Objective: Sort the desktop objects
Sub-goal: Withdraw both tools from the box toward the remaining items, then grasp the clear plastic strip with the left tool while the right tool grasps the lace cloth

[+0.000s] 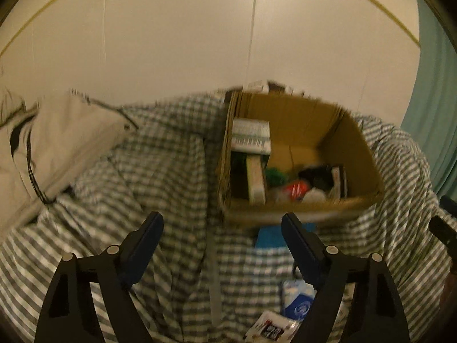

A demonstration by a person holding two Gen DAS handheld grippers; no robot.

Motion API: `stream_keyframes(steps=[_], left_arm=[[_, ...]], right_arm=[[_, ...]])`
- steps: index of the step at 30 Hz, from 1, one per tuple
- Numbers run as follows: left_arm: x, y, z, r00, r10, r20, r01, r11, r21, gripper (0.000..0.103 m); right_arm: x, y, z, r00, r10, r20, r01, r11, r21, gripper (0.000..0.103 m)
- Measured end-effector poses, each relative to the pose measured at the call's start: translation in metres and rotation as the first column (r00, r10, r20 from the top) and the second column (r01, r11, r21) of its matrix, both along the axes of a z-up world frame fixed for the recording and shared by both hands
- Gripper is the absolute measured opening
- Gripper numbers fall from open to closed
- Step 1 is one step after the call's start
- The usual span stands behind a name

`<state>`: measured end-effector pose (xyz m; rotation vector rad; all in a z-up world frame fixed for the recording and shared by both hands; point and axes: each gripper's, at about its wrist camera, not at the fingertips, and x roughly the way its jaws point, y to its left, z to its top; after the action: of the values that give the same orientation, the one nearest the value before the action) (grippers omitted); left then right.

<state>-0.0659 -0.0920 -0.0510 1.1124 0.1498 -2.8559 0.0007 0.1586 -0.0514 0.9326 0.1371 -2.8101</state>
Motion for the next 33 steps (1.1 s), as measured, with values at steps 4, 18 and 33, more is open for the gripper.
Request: stream_keyframes(steps=[4,18,33], left_arm=[[0.000,-0.004,-0.032,0.997,0.009,0.083,-0.010,1.000,0.012,0.082],[-0.013,0.004,-0.111,0.954,-0.034,0.299,0.016,0.998,0.063,0.052],[-0.047,0.003,-0.156,0.911,-0.055,0.409,0.029,0.997,0.069,0.020]], right_arm=[[0.001,-0.001,-0.031,0.994,-0.006,0.107,-0.001,0.998,0.060,0.103],[0.005,-0.012,-0.098,0.939,-0.010,0.344,-0.053,0.984,0.173,0.103],[-0.010,-0.027,-0.151,0.848,-0.019,0.530,-0.131,0.961,0.244,0.101]])
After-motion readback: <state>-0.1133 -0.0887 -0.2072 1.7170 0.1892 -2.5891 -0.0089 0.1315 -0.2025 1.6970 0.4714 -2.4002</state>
